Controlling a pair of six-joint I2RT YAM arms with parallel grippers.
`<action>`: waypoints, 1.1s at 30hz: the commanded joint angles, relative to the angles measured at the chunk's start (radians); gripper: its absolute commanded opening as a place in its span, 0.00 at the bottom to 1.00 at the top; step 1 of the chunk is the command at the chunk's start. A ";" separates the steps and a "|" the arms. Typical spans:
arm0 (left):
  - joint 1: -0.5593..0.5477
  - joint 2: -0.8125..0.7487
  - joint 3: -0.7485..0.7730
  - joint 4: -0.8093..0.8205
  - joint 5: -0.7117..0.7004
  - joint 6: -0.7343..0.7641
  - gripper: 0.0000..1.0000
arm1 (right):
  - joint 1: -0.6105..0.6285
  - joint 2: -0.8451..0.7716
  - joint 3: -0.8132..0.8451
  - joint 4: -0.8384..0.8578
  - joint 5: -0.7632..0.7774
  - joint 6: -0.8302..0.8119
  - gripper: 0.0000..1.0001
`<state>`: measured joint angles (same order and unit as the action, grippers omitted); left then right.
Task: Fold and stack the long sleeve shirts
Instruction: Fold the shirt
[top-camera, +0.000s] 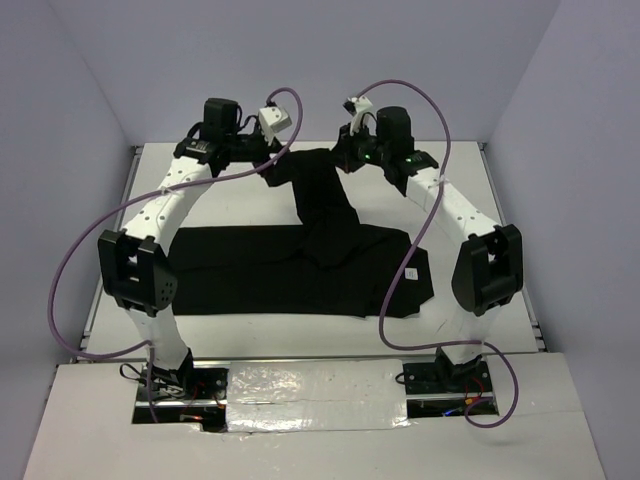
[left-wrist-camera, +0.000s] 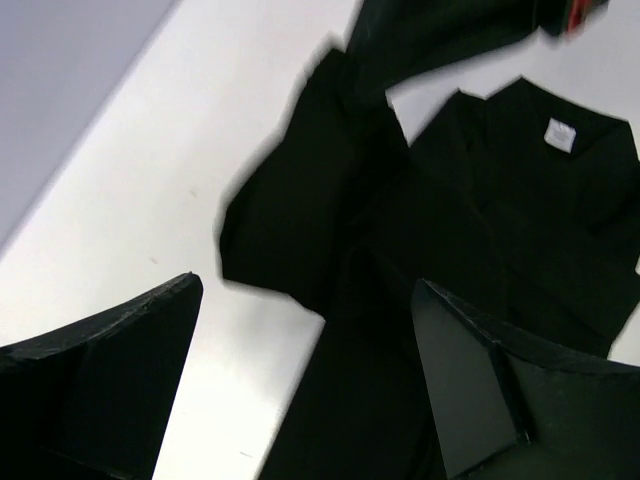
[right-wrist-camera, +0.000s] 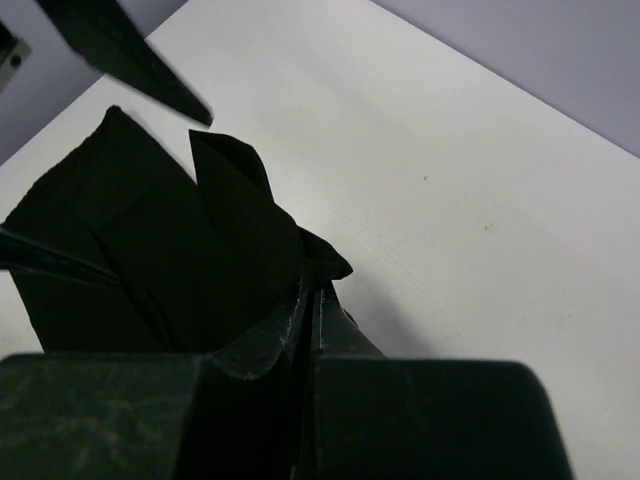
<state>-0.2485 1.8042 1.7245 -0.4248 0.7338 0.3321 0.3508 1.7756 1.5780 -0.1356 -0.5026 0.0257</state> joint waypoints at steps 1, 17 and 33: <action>-0.023 0.021 0.125 0.018 0.029 -0.012 0.99 | 0.028 -0.064 0.008 0.004 -0.034 -0.075 0.00; -0.127 0.109 0.195 -0.175 -0.048 0.156 0.82 | 0.066 -0.108 -0.032 -0.042 -0.093 -0.175 0.00; -0.114 0.047 0.400 -0.022 -0.284 -0.373 0.00 | -0.142 -0.347 -0.305 0.073 0.262 0.210 0.77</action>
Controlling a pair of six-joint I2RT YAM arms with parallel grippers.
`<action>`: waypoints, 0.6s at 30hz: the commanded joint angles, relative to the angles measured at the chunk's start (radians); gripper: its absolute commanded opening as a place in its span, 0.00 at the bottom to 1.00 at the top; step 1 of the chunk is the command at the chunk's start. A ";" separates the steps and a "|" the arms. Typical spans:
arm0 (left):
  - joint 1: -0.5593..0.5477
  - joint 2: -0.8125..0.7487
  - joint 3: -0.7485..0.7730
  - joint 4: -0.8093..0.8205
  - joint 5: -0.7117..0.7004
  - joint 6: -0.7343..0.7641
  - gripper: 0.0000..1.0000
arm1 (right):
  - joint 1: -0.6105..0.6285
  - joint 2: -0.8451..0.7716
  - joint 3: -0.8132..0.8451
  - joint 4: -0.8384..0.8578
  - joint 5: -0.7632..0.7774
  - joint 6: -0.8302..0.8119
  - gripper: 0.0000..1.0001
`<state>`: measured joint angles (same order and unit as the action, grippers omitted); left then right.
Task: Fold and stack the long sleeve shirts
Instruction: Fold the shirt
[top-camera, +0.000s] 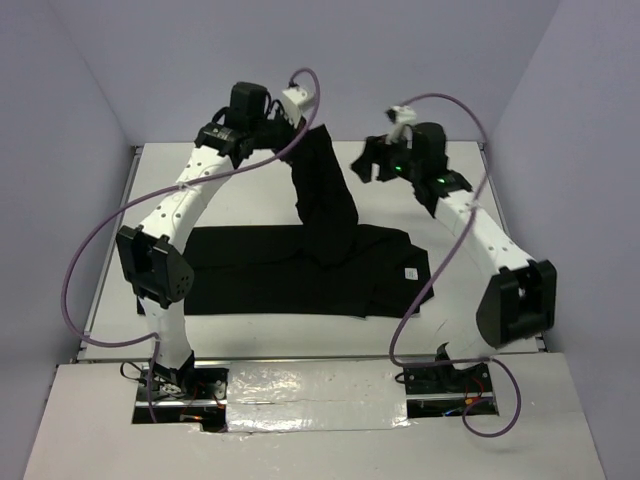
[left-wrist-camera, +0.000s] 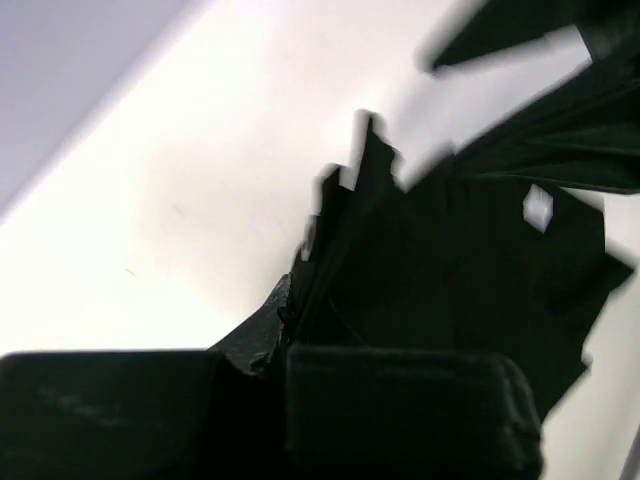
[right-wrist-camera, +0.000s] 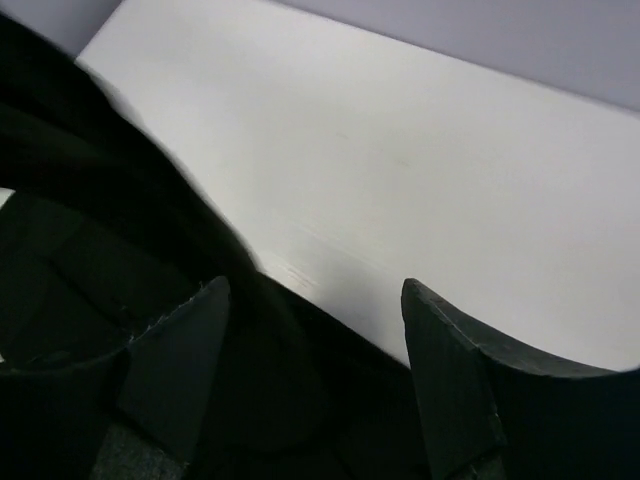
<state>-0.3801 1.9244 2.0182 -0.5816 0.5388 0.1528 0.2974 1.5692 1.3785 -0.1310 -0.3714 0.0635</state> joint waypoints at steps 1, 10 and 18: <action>0.030 -0.088 0.112 0.166 -0.114 -0.214 0.00 | -0.107 -0.168 -0.143 0.085 0.140 0.224 0.77; 0.027 -0.085 0.235 0.209 0.003 -0.197 0.00 | -0.121 -0.281 -0.378 0.025 0.098 0.168 0.73; 0.026 -0.113 0.244 0.125 -0.104 -0.077 0.00 | -0.072 -0.365 -0.499 0.082 -0.112 0.035 0.65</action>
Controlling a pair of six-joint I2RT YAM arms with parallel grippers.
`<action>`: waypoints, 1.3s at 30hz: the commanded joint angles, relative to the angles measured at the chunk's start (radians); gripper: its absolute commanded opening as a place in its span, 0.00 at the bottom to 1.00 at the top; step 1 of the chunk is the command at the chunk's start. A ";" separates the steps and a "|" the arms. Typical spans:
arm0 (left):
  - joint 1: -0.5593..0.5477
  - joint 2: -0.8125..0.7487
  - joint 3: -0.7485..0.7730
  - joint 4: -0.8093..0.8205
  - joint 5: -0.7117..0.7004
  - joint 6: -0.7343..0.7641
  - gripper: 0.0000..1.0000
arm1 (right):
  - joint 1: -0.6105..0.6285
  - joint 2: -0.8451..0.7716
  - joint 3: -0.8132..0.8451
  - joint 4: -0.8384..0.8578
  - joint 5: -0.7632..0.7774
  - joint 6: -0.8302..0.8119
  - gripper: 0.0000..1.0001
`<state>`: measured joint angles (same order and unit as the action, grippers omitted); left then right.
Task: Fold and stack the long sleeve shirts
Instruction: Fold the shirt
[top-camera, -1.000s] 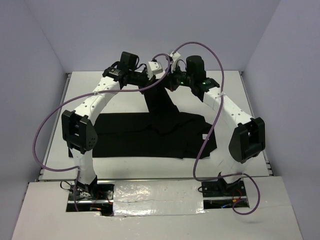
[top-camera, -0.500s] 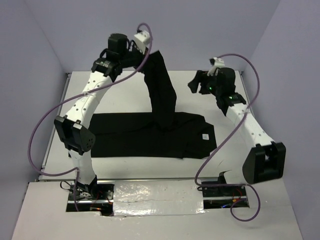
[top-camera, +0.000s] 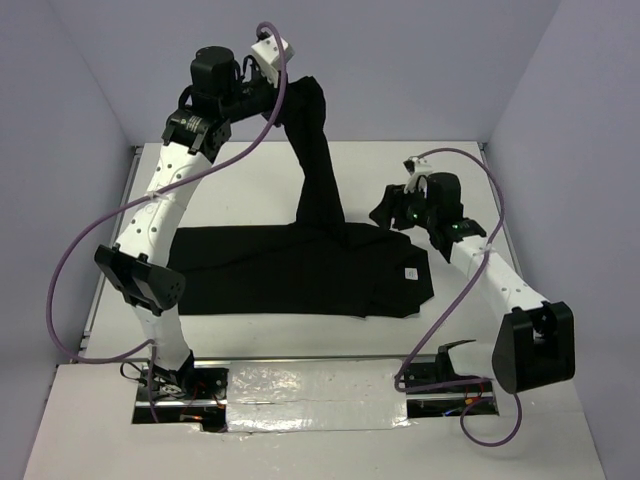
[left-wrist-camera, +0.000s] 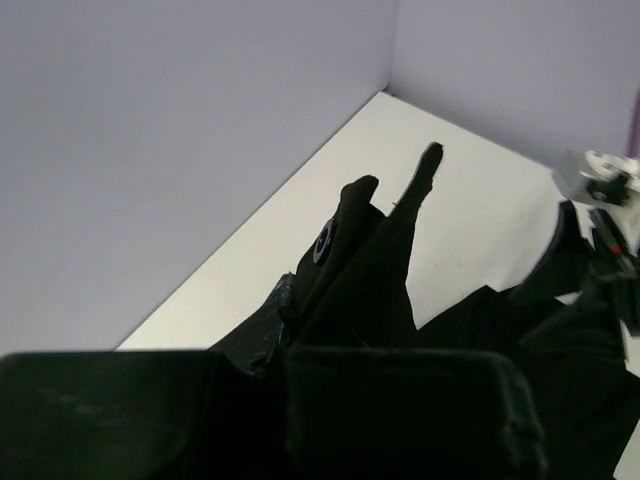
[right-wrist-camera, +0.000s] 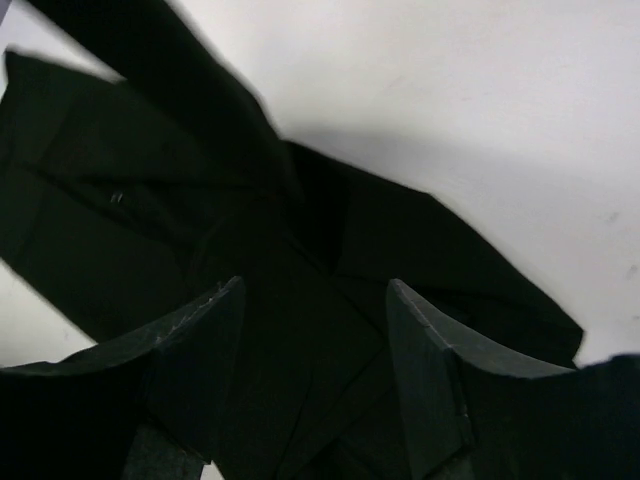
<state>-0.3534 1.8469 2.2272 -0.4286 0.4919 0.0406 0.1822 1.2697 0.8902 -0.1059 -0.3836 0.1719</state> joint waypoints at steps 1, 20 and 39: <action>-0.002 -0.043 0.025 -0.033 -0.099 0.010 0.00 | 0.057 -0.064 -0.013 0.057 -0.101 -0.081 0.67; 0.013 -0.086 -0.061 -0.217 -0.144 -0.725 0.00 | 0.750 0.048 0.113 0.776 0.850 -0.555 0.70; 0.013 -0.095 -0.181 -0.150 -0.066 -0.700 0.00 | 0.689 0.474 0.507 0.706 0.970 -0.612 0.00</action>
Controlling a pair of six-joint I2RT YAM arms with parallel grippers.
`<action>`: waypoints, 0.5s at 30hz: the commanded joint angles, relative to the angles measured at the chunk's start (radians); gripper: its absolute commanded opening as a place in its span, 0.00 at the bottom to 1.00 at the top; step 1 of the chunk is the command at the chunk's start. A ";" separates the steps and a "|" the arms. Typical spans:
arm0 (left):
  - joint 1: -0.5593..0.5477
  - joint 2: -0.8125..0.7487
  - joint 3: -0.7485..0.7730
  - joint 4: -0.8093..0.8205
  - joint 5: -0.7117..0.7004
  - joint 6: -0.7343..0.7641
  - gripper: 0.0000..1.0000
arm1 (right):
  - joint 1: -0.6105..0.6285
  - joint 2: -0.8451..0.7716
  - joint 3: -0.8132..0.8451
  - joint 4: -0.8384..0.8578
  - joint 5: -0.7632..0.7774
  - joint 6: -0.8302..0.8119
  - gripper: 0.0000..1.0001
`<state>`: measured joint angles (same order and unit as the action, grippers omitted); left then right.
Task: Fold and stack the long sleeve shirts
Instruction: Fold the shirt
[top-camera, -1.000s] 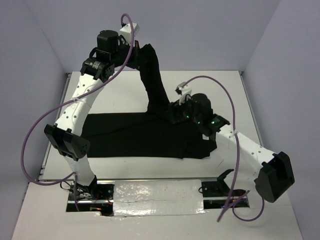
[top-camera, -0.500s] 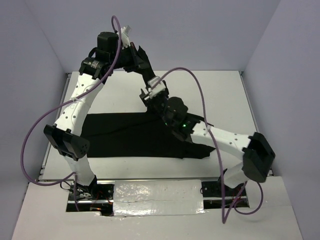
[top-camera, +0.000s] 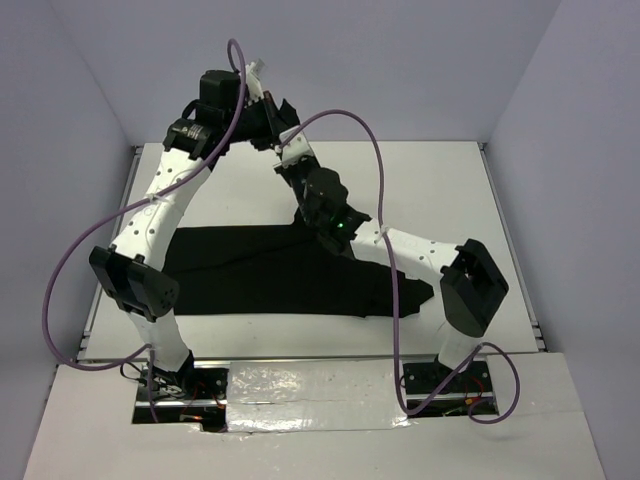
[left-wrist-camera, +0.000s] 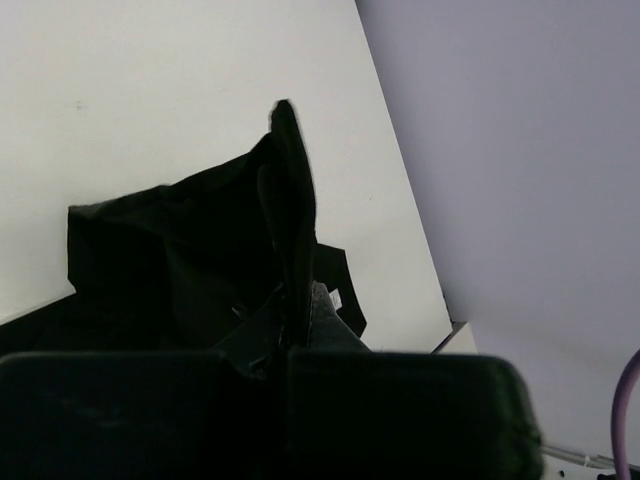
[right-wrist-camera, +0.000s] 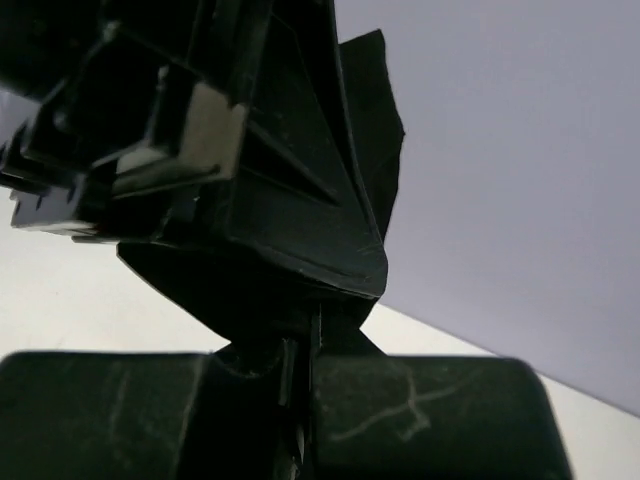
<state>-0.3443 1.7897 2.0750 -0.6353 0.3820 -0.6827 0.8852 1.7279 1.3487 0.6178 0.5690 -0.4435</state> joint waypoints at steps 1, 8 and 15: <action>0.005 -0.039 -0.039 0.069 0.061 0.037 0.00 | -0.025 0.006 0.046 -0.041 -0.006 0.011 0.00; 0.005 -0.064 -0.064 0.065 0.179 0.351 0.99 | -0.190 -0.171 -0.103 -0.211 -0.476 0.207 0.00; 0.010 -0.173 -0.116 0.020 -0.037 0.836 0.99 | -0.259 -0.243 -0.132 -0.352 -0.770 0.201 0.00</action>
<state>-0.3351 1.7058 1.9644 -0.6247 0.4240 -0.1078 0.6086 1.5425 1.2171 0.3187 -0.0021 -0.2562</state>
